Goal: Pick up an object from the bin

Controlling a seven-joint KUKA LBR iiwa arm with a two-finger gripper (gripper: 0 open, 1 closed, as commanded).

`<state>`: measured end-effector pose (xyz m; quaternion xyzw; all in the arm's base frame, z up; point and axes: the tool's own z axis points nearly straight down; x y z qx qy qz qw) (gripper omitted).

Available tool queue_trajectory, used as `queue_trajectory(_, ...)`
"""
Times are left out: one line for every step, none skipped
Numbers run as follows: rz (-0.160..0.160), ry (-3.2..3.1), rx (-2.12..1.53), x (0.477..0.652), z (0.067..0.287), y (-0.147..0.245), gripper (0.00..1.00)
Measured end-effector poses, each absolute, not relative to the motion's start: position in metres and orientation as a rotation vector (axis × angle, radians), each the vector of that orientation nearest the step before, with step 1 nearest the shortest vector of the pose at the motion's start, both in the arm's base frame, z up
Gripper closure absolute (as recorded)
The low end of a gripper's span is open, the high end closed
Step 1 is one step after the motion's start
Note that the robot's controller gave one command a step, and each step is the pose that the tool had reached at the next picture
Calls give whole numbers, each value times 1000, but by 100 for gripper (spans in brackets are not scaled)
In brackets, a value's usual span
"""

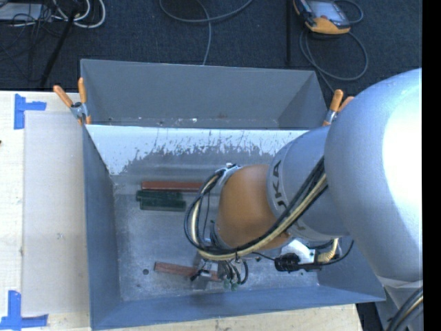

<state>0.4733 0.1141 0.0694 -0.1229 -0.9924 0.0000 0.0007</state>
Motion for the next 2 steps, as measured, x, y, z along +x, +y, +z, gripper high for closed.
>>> queue_trajectory(2, -3114, -386, 472, 72, 114, 100)
queue_trajectory(2, -3114, -387, 472, 80, 113, 100)
